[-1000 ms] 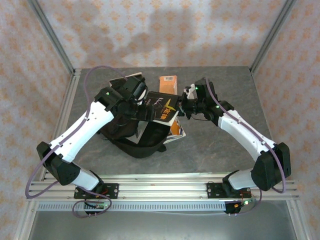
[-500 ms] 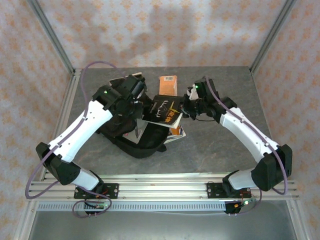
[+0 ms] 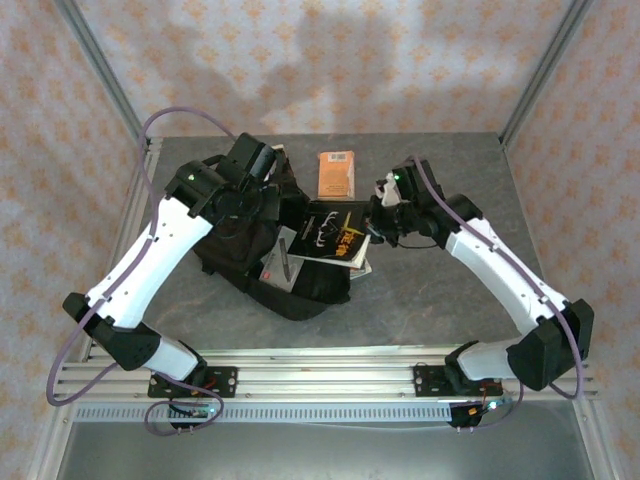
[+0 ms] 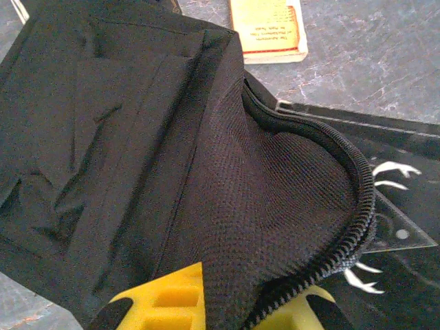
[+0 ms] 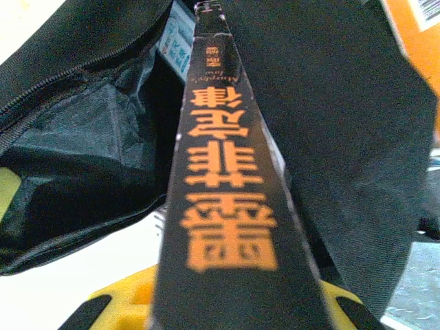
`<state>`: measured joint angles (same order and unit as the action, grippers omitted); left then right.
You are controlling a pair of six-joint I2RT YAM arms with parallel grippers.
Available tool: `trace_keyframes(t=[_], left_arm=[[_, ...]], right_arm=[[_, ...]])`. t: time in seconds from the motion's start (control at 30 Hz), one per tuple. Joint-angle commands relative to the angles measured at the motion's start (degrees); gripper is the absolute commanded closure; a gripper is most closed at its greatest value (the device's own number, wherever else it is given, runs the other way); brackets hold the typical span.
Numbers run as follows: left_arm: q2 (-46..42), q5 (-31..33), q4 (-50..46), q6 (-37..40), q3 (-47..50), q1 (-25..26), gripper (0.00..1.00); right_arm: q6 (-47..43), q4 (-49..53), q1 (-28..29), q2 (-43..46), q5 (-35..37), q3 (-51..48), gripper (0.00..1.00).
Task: Pack the student bag
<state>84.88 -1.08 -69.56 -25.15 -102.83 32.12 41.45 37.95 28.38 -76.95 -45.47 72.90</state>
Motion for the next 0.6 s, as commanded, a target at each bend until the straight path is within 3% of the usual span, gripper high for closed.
trace_keyframes(t=[0.0, 0.2, 0.57], left_arm=[[-3.58, 0.75, 6.80, -3.40, -3.59, -1.05, 1.00], [-4.13, 3.57, 5.38, -5.93, -6.58, -2.59, 1.00], [-6.92, 5.28, 5.22, -7.63, -9.30, -3.47, 1.00]], right_arm=[[6.24, -9.96, 0.36, -1.29, -4.31, 1.66, 1.00], [6.98, -11.79, 0.62, -5.38, -3.73, 5.32, 1.00], [-7.70, 9.97, 4.94, -15.35, -4.65, 26.76, 1.00]])
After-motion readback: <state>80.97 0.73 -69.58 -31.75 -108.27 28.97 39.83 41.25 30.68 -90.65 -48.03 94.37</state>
